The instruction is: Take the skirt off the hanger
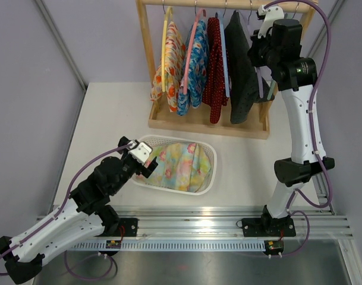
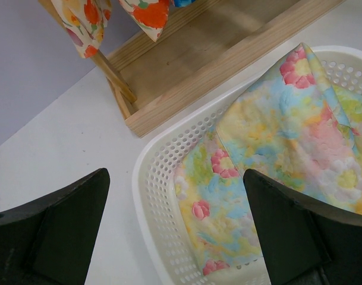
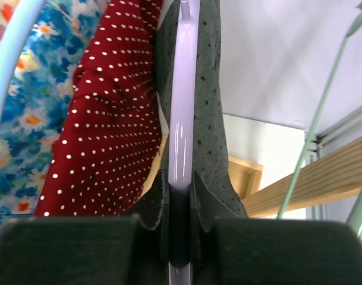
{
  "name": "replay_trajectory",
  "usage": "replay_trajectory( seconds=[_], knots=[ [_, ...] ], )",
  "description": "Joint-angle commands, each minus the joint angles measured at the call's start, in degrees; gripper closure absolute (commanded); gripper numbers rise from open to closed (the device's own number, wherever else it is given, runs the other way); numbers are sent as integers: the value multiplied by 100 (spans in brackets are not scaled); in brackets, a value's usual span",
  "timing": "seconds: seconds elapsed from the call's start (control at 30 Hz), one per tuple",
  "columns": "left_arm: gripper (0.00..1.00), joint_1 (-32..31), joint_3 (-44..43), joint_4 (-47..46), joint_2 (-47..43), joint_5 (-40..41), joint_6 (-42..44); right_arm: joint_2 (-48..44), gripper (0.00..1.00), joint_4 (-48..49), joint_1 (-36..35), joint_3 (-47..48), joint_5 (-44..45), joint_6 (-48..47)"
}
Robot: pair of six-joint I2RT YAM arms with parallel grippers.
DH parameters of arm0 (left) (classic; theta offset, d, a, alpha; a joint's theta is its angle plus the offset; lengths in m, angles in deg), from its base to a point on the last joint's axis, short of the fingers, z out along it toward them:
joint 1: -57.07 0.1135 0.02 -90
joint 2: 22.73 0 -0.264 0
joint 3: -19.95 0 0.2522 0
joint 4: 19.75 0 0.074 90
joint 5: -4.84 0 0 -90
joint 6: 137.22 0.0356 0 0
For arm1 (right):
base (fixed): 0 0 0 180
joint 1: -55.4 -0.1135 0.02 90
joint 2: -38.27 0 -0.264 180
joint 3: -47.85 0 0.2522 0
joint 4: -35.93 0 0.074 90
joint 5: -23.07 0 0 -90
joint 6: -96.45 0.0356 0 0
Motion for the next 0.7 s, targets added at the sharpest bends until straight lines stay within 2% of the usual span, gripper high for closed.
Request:
replay_trajectory(
  seconds=[0.0, 0.3, 0.67],
  knots=[
    [1, 24, -32, -248, -24, -5, 74, -99, 100, 311, -43, 228, 254, -191],
    [1, 24, 20, -344, -217, -338, 3, -670, 100, 970, -43, 465, -44, -297],
    [1, 32, 82, -450, -349, -708, -49, -1197, 100, 997, -35, 316, -405, -86]
  ],
)
